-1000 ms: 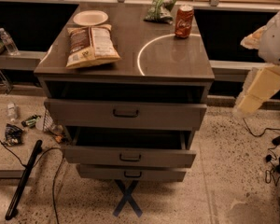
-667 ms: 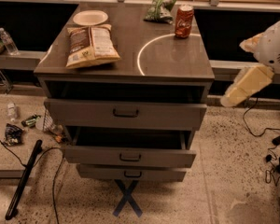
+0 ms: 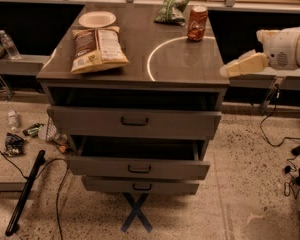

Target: Move coke can near paper bowl

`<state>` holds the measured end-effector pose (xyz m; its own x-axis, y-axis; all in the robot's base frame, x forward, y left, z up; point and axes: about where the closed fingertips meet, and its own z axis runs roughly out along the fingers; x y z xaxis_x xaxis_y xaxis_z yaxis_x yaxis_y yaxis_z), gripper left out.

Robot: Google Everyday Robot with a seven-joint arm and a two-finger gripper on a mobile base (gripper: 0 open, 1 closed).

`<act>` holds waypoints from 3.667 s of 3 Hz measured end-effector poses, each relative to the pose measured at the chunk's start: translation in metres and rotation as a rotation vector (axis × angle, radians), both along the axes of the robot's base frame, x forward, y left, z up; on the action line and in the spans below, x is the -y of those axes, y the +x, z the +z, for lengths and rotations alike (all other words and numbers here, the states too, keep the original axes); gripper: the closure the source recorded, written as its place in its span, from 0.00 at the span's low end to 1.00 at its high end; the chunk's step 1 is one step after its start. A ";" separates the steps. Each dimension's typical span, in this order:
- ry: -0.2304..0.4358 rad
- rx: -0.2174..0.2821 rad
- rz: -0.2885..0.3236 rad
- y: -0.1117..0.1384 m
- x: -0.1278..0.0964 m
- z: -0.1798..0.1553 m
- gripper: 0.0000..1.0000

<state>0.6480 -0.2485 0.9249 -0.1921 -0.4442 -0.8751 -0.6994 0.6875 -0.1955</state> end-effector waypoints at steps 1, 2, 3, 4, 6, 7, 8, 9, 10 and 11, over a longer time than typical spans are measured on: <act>0.075 0.052 -0.080 0.050 0.001 0.013 0.00; 0.101 0.036 -0.088 0.054 -0.006 0.014 0.00; 0.100 0.038 -0.106 0.062 -0.014 0.008 0.00; 0.110 0.072 -0.164 0.106 -0.018 0.000 0.00; 0.225 0.133 -0.289 0.199 -0.033 0.001 0.00; 0.309 0.135 -0.321 0.232 -0.043 0.001 0.00; 0.359 0.139 -0.343 0.259 -0.050 -0.004 0.00; 0.364 0.139 -0.357 0.278 -0.052 -0.012 0.12; 0.376 0.125 -0.360 0.290 -0.051 -0.020 0.36; 0.370 0.110 -0.345 0.296 -0.058 -0.027 0.59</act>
Offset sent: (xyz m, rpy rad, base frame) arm 0.0440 -0.0025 0.0123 0.0614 -0.0537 -0.0690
